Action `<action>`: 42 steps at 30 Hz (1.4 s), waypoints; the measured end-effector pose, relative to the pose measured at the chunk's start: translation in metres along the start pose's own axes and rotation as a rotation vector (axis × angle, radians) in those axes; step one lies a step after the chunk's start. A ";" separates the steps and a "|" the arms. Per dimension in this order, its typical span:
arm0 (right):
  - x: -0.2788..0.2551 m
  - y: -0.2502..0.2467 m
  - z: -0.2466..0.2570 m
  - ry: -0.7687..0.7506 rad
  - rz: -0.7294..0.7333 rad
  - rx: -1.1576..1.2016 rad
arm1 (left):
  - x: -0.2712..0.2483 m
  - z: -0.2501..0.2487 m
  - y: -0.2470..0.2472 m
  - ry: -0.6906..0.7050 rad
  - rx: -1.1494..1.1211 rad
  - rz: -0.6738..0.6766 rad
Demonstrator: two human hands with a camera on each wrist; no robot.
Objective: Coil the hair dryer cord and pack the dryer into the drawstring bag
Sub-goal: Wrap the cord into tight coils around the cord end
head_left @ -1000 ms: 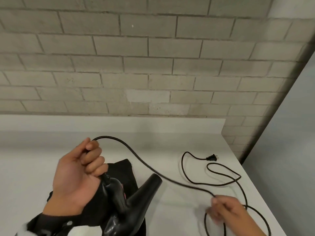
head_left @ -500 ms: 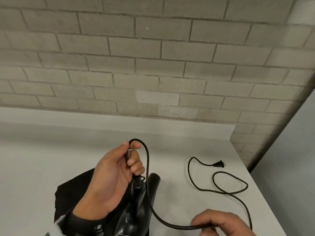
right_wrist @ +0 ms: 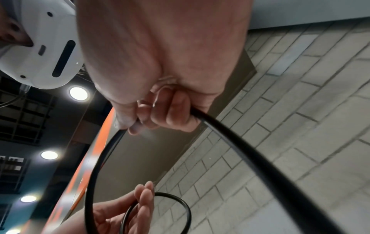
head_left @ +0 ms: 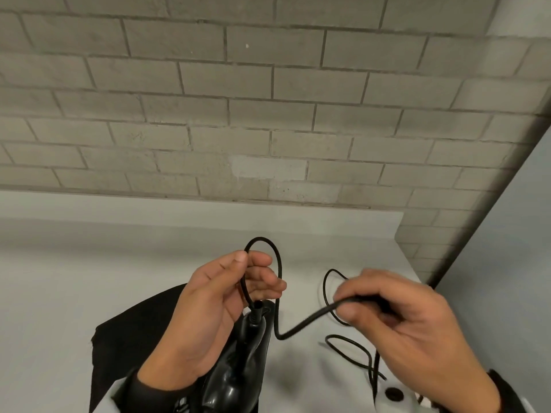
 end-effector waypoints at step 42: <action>0.035 0.053 -0.052 0.275 0.012 0.107 | -0.010 0.023 0.006 -0.008 -0.092 0.290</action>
Point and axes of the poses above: each hand's wrist, its own x-axis towards the middle knuckle, its own y-axis out of the palm, z = x × y, the point moved 2 cm from there along x, towards the middle knuckle, and after that the axes turned 5 degrees about z, right-handed, at the moved point
